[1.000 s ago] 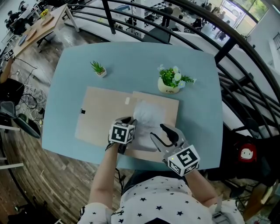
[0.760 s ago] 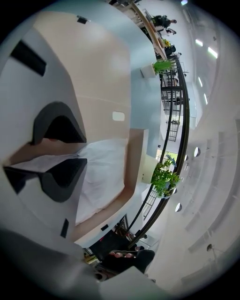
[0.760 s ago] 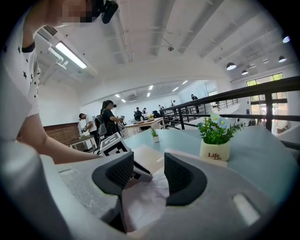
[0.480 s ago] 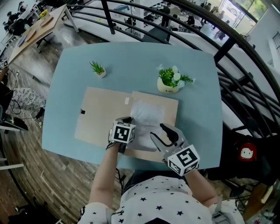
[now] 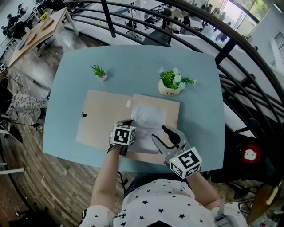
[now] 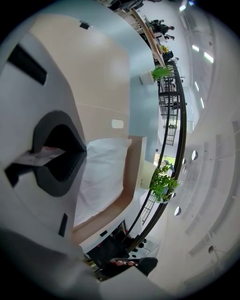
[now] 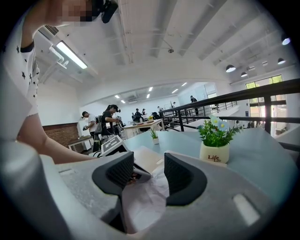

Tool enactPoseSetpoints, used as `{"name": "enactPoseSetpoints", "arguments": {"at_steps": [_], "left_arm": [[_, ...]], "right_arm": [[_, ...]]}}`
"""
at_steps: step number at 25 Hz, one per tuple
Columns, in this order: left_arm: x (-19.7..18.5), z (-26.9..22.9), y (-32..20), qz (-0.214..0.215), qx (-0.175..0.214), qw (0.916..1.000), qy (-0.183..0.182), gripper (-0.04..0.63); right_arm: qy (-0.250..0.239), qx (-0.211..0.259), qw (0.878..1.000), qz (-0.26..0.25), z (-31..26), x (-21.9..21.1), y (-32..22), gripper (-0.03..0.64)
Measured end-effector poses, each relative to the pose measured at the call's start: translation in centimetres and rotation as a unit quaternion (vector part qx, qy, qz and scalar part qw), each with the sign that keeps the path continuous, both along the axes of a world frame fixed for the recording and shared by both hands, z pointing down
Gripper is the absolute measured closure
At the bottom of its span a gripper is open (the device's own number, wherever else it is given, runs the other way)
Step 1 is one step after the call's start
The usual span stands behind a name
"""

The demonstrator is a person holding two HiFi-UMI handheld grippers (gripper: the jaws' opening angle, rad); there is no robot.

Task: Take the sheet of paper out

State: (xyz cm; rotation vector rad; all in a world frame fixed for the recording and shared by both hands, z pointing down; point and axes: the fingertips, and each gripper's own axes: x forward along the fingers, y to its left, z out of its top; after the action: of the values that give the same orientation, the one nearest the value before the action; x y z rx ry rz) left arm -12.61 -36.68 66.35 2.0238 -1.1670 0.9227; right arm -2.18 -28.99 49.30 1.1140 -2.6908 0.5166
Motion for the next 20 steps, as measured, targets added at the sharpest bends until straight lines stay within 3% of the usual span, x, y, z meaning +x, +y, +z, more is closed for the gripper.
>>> {"name": "enactPoseSetpoints", "arguments": {"at_steps": [9, 20], "left_arm": [[-0.5, -2.9, 0.3, -0.011, 0.042, 0.999, 0.016, 0.594], [-1.3, -9.0, 2.5, -0.047, 0.105, 0.9904, 0.076, 0.594]], "right_arm": [[0.004, 0.01, 1.0, 0.01, -0.8, 0.3, 1.0, 0.428], [0.004, 0.03, 1.0, 0.007, -2.1, 0.0, 3.4, 0.428]]}}
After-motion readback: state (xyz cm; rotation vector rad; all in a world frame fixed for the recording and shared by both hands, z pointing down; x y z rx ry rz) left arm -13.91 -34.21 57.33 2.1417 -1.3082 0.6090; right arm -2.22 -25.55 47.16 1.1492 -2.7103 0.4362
